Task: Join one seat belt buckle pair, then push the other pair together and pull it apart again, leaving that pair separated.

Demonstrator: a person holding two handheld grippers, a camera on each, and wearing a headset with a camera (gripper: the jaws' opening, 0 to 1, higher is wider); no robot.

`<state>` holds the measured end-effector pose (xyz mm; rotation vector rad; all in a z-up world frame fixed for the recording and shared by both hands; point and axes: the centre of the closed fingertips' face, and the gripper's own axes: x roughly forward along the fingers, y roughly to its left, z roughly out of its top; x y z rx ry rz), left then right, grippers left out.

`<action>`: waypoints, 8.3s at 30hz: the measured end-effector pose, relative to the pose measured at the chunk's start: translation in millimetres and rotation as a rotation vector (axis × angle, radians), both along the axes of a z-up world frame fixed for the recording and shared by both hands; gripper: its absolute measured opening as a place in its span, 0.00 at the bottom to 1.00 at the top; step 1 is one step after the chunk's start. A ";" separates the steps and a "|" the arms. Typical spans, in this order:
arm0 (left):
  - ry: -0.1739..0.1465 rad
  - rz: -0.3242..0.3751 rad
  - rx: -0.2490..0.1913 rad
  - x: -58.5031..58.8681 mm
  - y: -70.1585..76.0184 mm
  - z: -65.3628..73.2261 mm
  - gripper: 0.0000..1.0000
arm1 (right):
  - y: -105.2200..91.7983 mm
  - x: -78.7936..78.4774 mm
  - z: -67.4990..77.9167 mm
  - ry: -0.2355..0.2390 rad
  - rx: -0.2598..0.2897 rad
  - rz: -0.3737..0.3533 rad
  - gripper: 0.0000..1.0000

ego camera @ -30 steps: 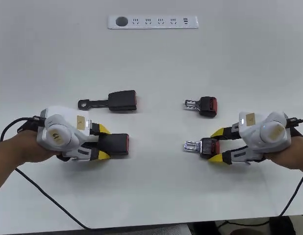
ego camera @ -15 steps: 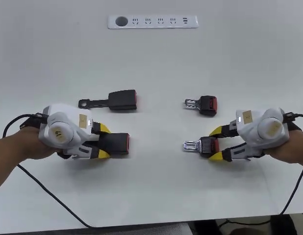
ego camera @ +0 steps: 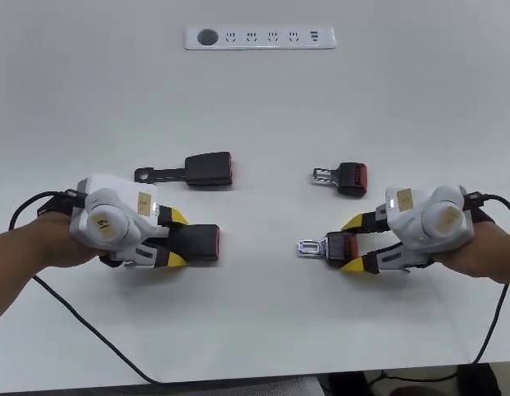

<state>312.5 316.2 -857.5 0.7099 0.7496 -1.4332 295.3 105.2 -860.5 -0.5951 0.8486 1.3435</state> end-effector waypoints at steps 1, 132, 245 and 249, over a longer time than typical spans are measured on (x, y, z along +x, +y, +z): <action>0.000 0.000 0.001 0.1 0.1 -0.2 0.33 | 1.9 0.1 -0.1 0.001 0.003 -0.001 0.34; -0.011 -0.038 -0.125 0.0 1.3 1.8 0.32 | 148.7 15.9 5.7 -0.070 0.293 0.004 0.32; 0.053 0.229 -0.129 120.3 -23.6 2.2 0.67 | -29.4 114.6 3.8 -0.031 0.059 -0.255 0.65; 0.026 0.218 -0.138 122.3 -21.7 4.5 0.59 | -28.0 114.3 4.7 -0.035 0.068 -0.228 0.64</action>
